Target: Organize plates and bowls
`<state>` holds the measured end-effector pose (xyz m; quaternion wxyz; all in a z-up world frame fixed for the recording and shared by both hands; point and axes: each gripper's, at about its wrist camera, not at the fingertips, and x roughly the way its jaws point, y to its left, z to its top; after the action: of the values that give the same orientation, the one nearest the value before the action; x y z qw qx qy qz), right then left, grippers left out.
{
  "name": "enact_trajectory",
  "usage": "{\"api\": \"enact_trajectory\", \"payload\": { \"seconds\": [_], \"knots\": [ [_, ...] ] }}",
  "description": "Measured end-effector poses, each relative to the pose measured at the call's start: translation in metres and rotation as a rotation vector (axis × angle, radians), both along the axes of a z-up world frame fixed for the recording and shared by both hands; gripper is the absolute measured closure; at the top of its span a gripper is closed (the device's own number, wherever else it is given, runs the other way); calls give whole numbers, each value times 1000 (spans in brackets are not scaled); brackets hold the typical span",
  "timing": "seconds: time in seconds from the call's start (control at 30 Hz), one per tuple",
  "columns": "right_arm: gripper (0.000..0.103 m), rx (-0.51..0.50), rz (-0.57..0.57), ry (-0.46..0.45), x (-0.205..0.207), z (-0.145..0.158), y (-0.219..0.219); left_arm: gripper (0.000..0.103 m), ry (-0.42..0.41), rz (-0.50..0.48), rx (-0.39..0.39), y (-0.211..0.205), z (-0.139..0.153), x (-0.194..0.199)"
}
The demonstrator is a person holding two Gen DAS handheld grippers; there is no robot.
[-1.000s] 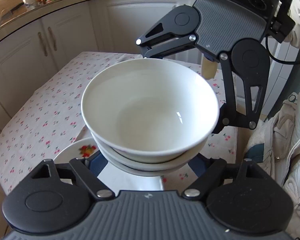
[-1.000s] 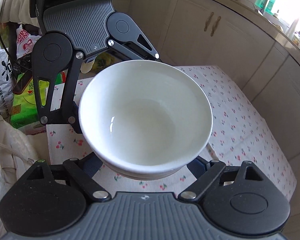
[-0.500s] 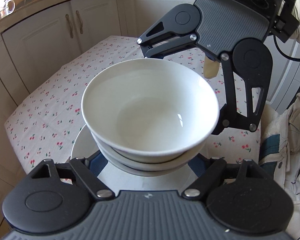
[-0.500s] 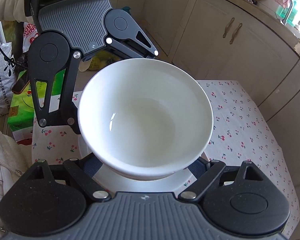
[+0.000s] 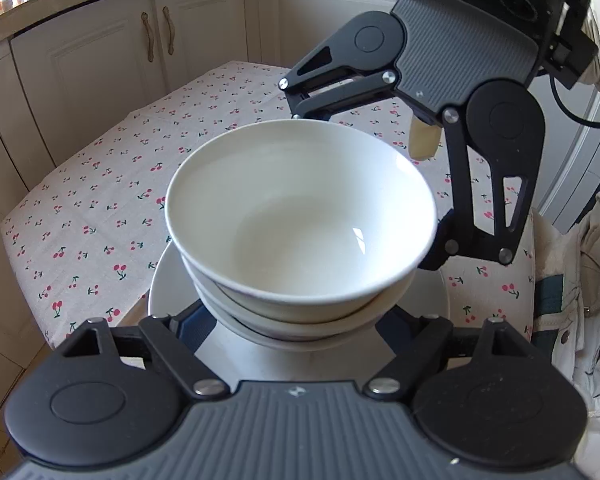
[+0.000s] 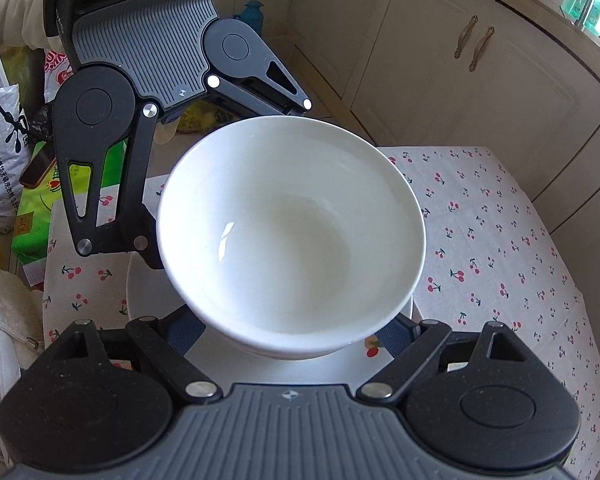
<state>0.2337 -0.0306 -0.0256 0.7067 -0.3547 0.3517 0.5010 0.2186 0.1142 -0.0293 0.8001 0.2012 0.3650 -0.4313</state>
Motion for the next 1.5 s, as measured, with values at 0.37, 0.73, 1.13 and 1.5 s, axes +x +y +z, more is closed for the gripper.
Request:
{"api": "enact_trajectory", "payload": {
  "seconds": [0.37,0.73,1.13,1.5],
  "knots": [
    [2,25,-35,-18,0,1,0,16,-32,35,-5,1,1,-6],
    [0,40,-102,-96,-33,16,-13,8,-134,180,-11,9,16,-42],
    [0,214,-655,-169,-86,41,-65,1,-354,630,-99,-20,46,-131],
    [0,323,-1040,-149,-146,32,-100,1,-297,889,-113,-57,52,-179]
  ]
}}
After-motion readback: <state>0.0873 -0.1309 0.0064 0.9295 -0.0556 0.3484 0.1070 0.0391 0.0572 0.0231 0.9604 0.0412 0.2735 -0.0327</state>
